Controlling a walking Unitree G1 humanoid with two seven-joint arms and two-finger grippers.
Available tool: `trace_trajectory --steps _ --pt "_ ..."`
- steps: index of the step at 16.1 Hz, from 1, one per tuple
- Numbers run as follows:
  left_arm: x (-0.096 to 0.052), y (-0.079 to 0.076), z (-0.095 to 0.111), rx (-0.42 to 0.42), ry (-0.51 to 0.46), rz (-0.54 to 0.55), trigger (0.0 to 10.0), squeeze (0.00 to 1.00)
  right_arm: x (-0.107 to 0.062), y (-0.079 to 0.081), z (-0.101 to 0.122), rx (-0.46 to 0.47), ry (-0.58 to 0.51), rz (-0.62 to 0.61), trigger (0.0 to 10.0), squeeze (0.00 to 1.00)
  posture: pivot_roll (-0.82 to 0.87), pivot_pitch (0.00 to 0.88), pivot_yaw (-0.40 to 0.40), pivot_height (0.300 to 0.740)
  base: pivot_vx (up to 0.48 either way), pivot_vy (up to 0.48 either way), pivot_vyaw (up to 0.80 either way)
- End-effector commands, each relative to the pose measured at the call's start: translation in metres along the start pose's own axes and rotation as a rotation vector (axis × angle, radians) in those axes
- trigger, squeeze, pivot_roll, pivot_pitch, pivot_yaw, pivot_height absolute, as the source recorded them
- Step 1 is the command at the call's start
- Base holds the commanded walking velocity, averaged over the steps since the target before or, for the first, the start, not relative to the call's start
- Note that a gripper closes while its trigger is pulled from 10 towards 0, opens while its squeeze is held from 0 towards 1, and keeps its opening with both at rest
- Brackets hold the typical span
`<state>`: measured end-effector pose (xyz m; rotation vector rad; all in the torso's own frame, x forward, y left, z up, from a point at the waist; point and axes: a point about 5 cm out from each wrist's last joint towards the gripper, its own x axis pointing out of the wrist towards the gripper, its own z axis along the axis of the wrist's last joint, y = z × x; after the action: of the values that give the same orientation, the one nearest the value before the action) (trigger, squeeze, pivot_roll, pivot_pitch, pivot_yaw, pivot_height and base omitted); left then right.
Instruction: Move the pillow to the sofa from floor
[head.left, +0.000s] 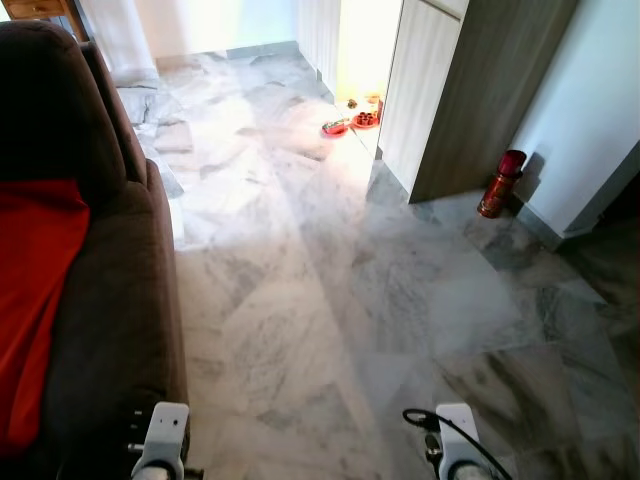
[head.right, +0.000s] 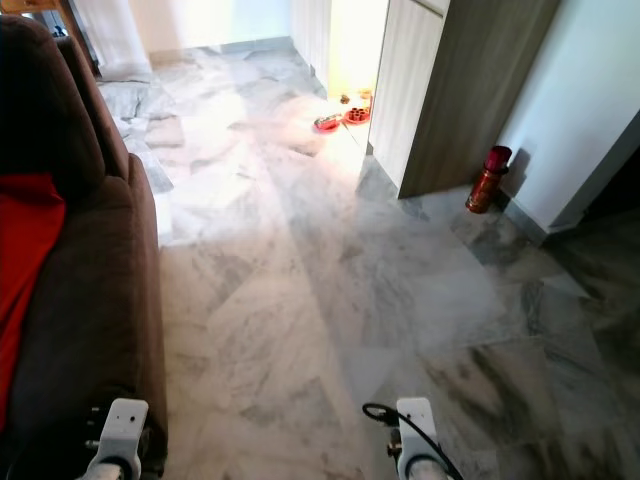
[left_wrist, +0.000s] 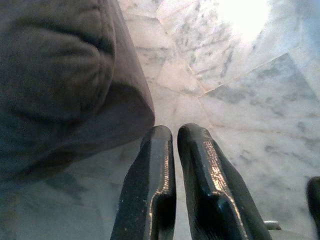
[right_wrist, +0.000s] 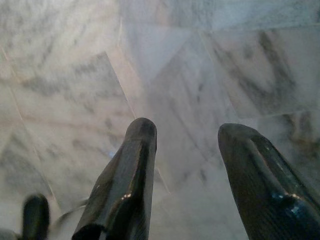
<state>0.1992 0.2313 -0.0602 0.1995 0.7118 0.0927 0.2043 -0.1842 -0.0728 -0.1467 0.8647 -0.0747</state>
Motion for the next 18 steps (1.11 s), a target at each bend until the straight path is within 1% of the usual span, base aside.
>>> trace_trajectory --steps 1,11,18 --pt "0.0024 -0.0032 0.0049 -0.008 -0.004 -0.004 10.0 0.00 -0.0014 -0.0040 -0.0078 0.004 0.027 -0.013 10.0 0.00 0.13 0.118 0.009 0.740 0.247 0.000 -0.79" --pt "0.0023 -0.0067 0.0043 -0.012 -0.002 -0.007 10.0 0.00 -0.0013 -0.0019 -0.0069 -0.010 0.022 -0.003 10.0 0.00 0.13 0.123 0.008 0.740 0.240 0.000 -0.80" --pt "0.0022 -0.0084 0.0040 -0.021 -0.002 -0.011 10.0 0.00 -0.0014 -0.0015 -0.0075 -0.010 0.024 -0.004 10.0 0.00 0.13 0.124 0.009 0.740 0.000 0.000 -0.79"
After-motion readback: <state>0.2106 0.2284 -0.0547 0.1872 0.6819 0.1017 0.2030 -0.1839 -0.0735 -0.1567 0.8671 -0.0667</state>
